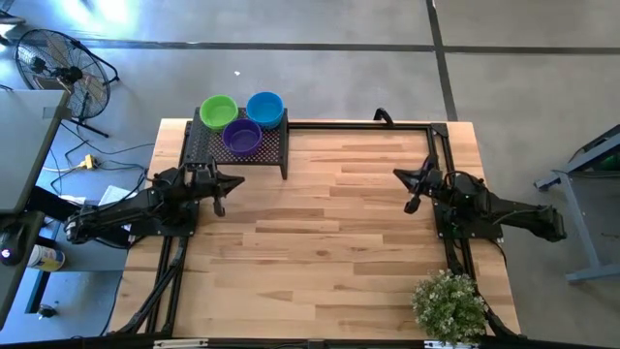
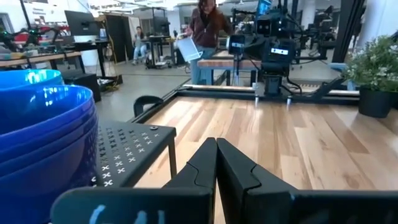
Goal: Pick & Place Mini bowls
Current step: Return to Home Position
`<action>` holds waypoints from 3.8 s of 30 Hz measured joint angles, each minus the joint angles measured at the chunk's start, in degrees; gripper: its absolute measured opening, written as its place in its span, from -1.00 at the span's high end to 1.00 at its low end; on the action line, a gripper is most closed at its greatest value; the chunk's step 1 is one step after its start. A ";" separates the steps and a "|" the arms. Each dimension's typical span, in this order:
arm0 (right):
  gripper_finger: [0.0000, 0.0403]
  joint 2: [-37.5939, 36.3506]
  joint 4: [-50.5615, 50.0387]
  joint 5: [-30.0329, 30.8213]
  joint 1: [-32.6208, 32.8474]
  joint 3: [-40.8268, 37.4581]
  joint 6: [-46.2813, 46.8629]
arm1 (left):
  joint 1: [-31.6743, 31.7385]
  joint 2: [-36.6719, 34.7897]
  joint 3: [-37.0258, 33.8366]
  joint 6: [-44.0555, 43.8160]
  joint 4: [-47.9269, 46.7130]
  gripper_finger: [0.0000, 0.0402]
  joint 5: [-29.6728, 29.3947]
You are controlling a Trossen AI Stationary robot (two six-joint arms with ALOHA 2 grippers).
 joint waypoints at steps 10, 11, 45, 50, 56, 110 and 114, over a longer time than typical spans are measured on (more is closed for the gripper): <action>1.00 0.76 0.76 5.04 0.00 0.00 -1.89 | -0.01 0.81 -0.04 -1.22 -1.19 1.00 -0.44; 1.00 0.74 0.90 4.88 0.00 -0.02 -1.89 | -0.01 0.81 -0.04 -1.22 -1.16 1.00 -0.44; 1.00 0.74 1.45 4.33 0.00 -0.04 -1.89 | -0.01 0.81 -0.04 -1.18 -1.12 1.00 -0.48; 1.00 0.74 1.45 4.31 0.01 -0.04 -1.89 | 0.00 0.81 -0.04 -1.19 -1.12 1.00 -0.49; 1.00 0.74 1.47 4.31 0.00 -0.04 -1.89 | -0.01 0.81 -0.04 -1.18 -1.12 1.00 -0.50; 1.00 0.74 1.49 4.29 0.00 -0.07 -1.89 | -0.01 0.81 -0.04 -1.18 -1.12 1.00 -0.48; 1.00 0.74 1.49 4.28 0.01 -0.07 -1.89 | -0.01 0.81 -0.05 -1.19 -1.12 1.00 -0.50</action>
